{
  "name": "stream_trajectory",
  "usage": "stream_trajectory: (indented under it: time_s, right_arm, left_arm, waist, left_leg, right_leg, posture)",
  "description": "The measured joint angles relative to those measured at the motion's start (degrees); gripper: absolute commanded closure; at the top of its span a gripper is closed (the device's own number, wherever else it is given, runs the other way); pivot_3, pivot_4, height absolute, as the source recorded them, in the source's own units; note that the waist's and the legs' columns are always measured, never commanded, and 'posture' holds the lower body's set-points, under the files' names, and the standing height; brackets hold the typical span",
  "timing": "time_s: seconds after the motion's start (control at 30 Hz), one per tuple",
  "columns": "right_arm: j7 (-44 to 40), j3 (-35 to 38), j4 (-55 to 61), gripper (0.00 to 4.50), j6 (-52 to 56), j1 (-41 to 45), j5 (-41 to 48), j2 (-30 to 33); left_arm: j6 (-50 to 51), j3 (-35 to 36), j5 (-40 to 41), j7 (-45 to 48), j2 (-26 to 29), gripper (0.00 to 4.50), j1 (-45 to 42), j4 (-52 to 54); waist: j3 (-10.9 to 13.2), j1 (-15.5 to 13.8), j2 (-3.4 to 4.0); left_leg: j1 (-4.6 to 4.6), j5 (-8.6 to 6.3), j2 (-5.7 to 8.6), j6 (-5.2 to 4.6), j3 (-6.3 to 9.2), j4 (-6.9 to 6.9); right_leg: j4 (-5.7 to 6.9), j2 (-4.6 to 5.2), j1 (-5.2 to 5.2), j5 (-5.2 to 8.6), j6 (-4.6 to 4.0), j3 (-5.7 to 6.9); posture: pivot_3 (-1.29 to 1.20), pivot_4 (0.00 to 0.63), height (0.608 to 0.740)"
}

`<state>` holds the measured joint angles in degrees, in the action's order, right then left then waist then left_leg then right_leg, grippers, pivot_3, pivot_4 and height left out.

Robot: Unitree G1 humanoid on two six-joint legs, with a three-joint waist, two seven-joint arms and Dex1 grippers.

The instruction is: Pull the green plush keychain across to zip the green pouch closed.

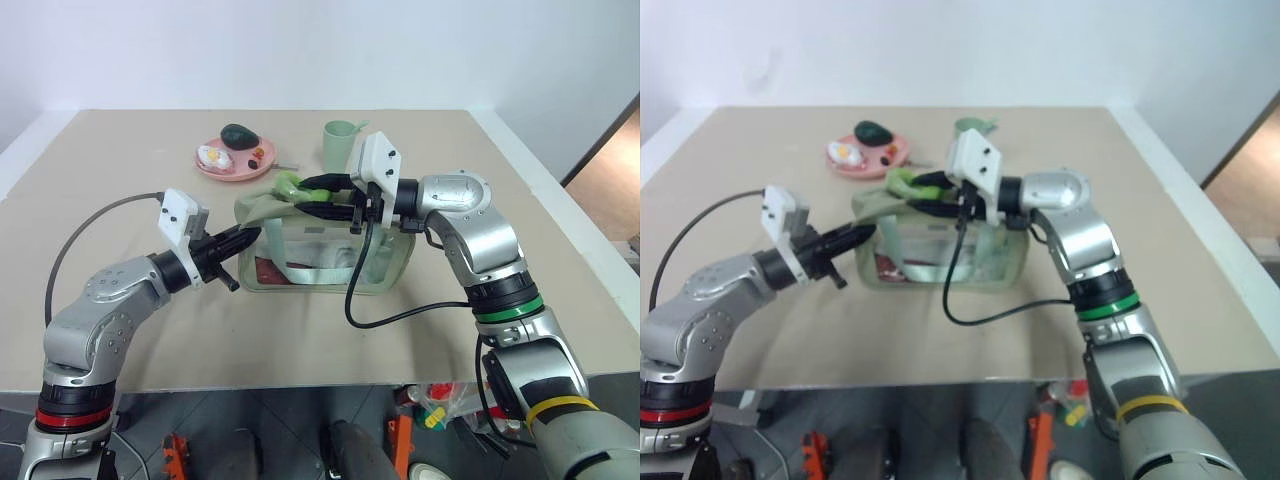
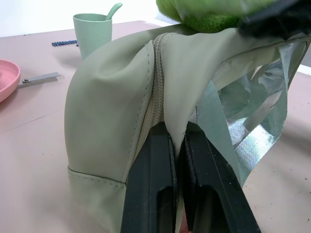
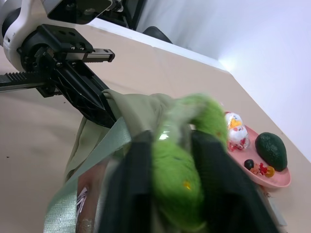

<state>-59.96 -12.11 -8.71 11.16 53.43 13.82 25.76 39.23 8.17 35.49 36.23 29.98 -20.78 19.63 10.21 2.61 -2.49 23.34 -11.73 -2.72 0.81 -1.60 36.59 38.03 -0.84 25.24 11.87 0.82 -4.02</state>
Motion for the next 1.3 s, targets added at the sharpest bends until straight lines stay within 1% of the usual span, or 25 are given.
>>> stream_trajectory:
  time_s: [0.03, 0.23, 0.37, 0.43, 0.57, 0.7, 0.77, 0.87, 0.93, 1.0, 1.07, 1.13, 1.23, 1.3]
  right_arm:
    - [-0.02, 0.21, 0.03, 4.46, 0.02, -0.14, 0.16, 0.00]
    - [-1.14, 1.39, 1.71, 4.46, 0.44, -2.06, 1.75, 0.53]
    - [-2.18, 3.29, 2.95, 4.46, -1.16, -3.11, 3.38, 0.71]
    - [-2.81, 4.62, 2.93, 4.46, -2.68, -3.06, 4.08, 1.89]
    - [-3.28, 8.98, -1.47, 4.46, -7.54, 0.44, 3.09, 8.30]
    - [-0.15, 12.94, -9.16, 4.46, -12.16, 1.94, -1.67, 17.92]
    - [2.48, 13.02, -12.40, 4.46, -13.92, 0.36, -5.77, 21.98]
    - [7.87, 12.80, -13.24, 4.46, -15.20, -7.83, -11.38, 25.41]
    - [9.94, 12.79, -11.22, 4.46, -13.97, -13.85, -12.07, 25.14]
    - [12.93, 12.75, -6.38, 4.46, -10.18, -20.11, -12.46, 22.91]
    - [15.50, 12.34, -2.49, 4.46, -7.13, -23.10, -13.40, 21.02]
    - [18.05, 11.86, -0.05, 4.46, -4.98, -24.58, -14.51, 18.84]
    - [23.01, 10.20, 0.84, 4.46, -2.44, -25.08, -16.45, 13.10]
    - [24.31, 9.74, 0.85, 4.46, -1.91, -25.08, -16.61, 11.19]
  left_arm:
    - [-0.02, -0.09, -0.01, 0.02, 0.00, 4.50, 0.00, 0.00]
    - [-0.19, -0.53, -0.21, -0.44, -0.20, 4.50, -0.15, -0.01]
    - [-0.22, -0.69, -0.85, -2.62, -2.05, 4.50, -0.62, -0.32]
    - [-0.32, -0.88, -1.14, -3.76, -2.81, 4.50, -1.00, -0.50]
    - [-0.49, -1.41, -1.25, -5.32, -4.32, 4.50, -2.31, -0.30]
    - [0.08, -1.55, -1.74, -7.60, -4.19, 4.50, -2.93, 0.23]
    - [0.34, -1.59, -1.67, -8.46, -4.26, 4.50, -2.96, 0.70]
    - [0.84, -2.27, -1.29, -8.95, -4.65, 4.50, -2.90, 2.67]
    - [1.12, -2.75, -1.47, -9.65, -4.73, 4.50, -2.25, 2.69]
    - [1.07, -2.86, -2.24, -10.98, -5.00, 4.50, -1.77, 2.62]
    - [0.69, -2.94, -3.04, -11.44, -5.39, 4.50, -1.73, 2.11]
    - [0.21, -3.03, -3.76, -11.98, -5.90, 4.50, -1.73, 1.55]
    - [-0.73, -3.85, -5.08, -12.11, -6.27, 4.50, -2.04, 0.86]
    - [-0.75, -3.96, -5.30, -12.13, -6.51, 4.50, -2.46, 0.28]
  waist:
    - [0.00, 0.00, 0.00]
    - [0.00, -0.04, 0.00]
    - [0.00, -0.08, 0.00]
    - [0.00, -0.09, 0.00]
    - [0.06, -0.09, -0.01]
    - [0.07, -0.08, -0.02]
    - [0.07, -0.08, -0.02]
    - [0.07, -0.03, -0.03]
    - [0.08, 0.20, -0.01]
    - [0.09, 0.36, 0.01]
    - [0.10, 0.34, 0.06]
    - [0.10, 0.34, 0.05]
    - [0.11, 0.37, 0.05]
    - [0.12, 0.31, 0.05]
  left_leg:
    - [0.00, 0.00, 0.00, 0.00, 0.00, 0.00]
    - [0.00, 0.00, 0.01, 0.00, 0.01, 0.00]
    - [0.00, 0.00, 0.03, 0.00, 0.02, 0.02]
    - [0.01, 0.00, 0.05, 0.00, 0.02, 0.03]
    - [0.02, 0.00, 0.11, 0.00, -0.04, 0.04]
    - [0.02, -0.01, 0.12, 0.00, -0.06, -0.04]
    - [0.01, -0.02, 0.13, -0.02, -0.06, -0.10]
    - [-0.03, -0.06, 0.12, -0.05, -0.07, -0.17]
    - [-0.05, -0.08, 0.10, -0.07, -0.10, -0.20]
    - [-0.09, -0.07, 0.06, -0.06, -0.07, -0.18]
    - [-0.15, -0.02, 0.07, 0.02, -0.05, -0.17]
    - [-0.20, 0.08, 0.06, 0.18, -0.02, -0.14]
    - [-0.23, 0.30, 0.10, 0.52, -0.02, -0.08]
    - [-0.19, 0.41, 0.16, 0.51, -0.03, -0.06]
  right_leg:
    - [0.00, 0.00, 0.00, 0.00, 0.00, 0.00]
    - [0.00, 0.02, -0.02, 0.01, 0.01, 0.01]
    - [0.00, 0.02, -0.03, 0.00, 0.02, 0.01]
    - [0.00, 0.04, -0.03, -0.01, 0.04, 0.01]
    - [-0.03, 0.10, -0.02, -0.03, 0.08, -0.03]
    - [-0.05, 0.11, 0.00, 0.05, 0.08, -0.07]
    - [-0.05, 0.11, 0.00, 0.10, 0.07, -0.08]
    - [-0.05, 0.11, 0.00, 0.22, 0.10, -0.12]
    - [-0.02, 0.07, 0.03, 0.22, 0.10, -0.20]
    - [0.06, 0.00, 0.04, 0.21, 0.10, -0.23]
    - [0.12, 0.00, 0.03, 0.16, 0.09, -0.20]
    - [0.11, -0.03, -0.02, 0.05, 0.08, -0.17]
    - [0.10, -0.05, -0.03, -0.09, -0.03, -0.23]
    - [0.08, -0.03, -0.03, -0.11, -0.07, -0.27]
  posture:
    - [0.00, 0.150, 0.740]
    - [0.00, 0.150, 0.740]
    - [0.00, 0.150, 0.740]
    - [0.00, 0.150, 0.740]
    - [0.00, 0.150, 0.740]
    - [0.00, 0.150, 0.740]
    - [0.00, 0.150, 0.740]
    - [0.00, 0.150, 0.740]
    - [0.00, 0.150, 0.740]
    - [0.00, 0.150, 0.740]
    - [0.00, 0.150, 0.740]
    - [0.00, 0.150, 0.740]
    - [0.00, 0.150, 0.740]
    - [0.00, 0.150, 0.740]
